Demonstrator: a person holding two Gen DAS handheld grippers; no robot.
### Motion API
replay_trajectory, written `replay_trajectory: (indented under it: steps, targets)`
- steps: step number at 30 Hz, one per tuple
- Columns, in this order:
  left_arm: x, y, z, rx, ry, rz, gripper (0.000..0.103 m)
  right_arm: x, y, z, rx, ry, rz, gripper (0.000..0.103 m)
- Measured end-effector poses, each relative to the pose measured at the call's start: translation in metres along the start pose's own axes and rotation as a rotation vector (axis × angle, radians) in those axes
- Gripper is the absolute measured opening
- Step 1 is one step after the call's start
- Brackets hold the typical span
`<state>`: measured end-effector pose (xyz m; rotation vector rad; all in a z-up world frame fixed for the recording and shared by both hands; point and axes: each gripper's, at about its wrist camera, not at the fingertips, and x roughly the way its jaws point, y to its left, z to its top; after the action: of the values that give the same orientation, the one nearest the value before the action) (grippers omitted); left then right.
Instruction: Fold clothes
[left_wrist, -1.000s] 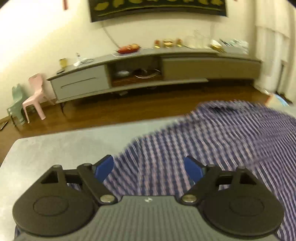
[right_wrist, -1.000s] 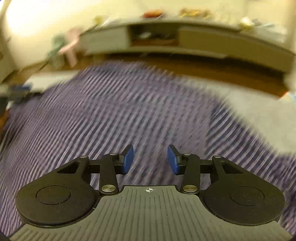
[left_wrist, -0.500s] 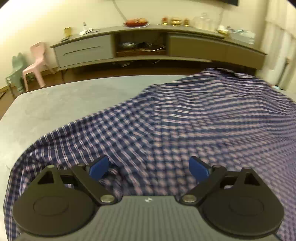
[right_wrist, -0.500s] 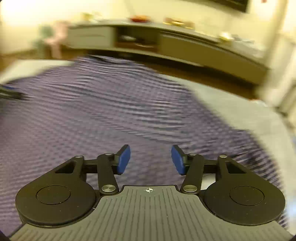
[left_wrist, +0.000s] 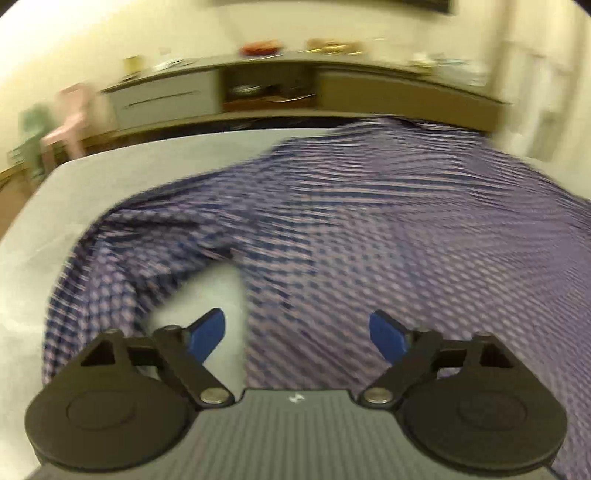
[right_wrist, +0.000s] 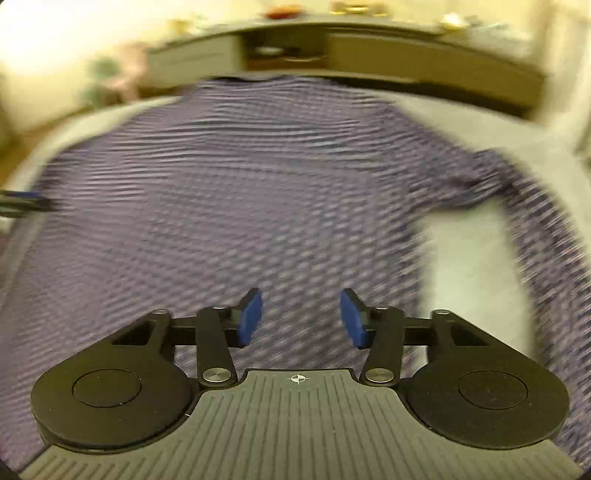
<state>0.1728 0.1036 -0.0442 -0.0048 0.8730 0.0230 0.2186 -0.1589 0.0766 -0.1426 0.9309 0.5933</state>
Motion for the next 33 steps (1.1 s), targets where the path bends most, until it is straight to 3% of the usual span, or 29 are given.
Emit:
replay_trajectory:
  steps: [3, 4, 6, 8, 14, 16, 20, 21, 22, 25, 27, 33]
  targets:
    - [0.001, -0.015, -0.022, 0.059, 0.028, -0.012, 0.093, 0.009, 0.014, -0.025, -0.081, 0.065, 0.023, 0.056]
    - [0.005, -0.014, -0.029, 0.057, 0.029, 0.008, 0.103, 0.013, 0.015, -0.026, -0.114, 0.054, -0.02, 0.06]
    - [0.008, 0.0, -0.031, -0.008, 0.035, 0.034, 0.103, 0.018, 0.008, -0.025, -0.116, 0.04, -0.094, 0.062]
    - [0.005, 0.008, -0.026, -0.034, 0.044, 0.083, 0.099, 0.011, -0.024, -0.019, 0.001, 0.019, -0.105, 0.055]
    - [-0.013, -0.011, -0.03, 0.036, 0.012, 0.075, 0.098, -0.064, -0.163, -0.044, 0.51, -0.219, -0.315, 0.063]
    - [-0.022, -0.028, -0.026, 0.073, -0.013, 0.051, 0.098, -0.073, -0.193, -0.069, 0.585, -0.218, -0.409, 0.064]
    - [-0.044, -0.075, -0.006, 0.078, -0.065, -0.056, 0.098, -0.047, -0.194, -0.087, 0.487, -0.093, -0.46, 0.06]
    - [-0.05, -0.087, 0.0, 0.073, -0.078, -0.091, 0.098, -0.045, -0.191, -0.089, 0.452, -0.08, -0.47, 0.057]
    - [-0.056, -0.102, 0.005, 0.078, -0.088, -0.131, 0.098, -0.044, -0.188, -0.091, 0.418, -0.068, -0.48, 0.046]
    - [-0.075, -0.152, 0.02, 0.109, -0.117, -0.258, 0.098, -0.047, -0.186, -0.084, 0.389, -0.07, -0.41, 0.006]
    - [-0.087, -0.189, 0.029, 0.168, -0.132, -0.324, 0.099, -0.051, -0.182, -0.078, 0.383, -0.103, -0.372, 0.002]
    - [-0.114, -0.316, 0.026, 0.418, -0.181, -0.473, 0.103, -0.109, -0.174, -0.065, 0.481, -0.329, -0.136, 0.0]
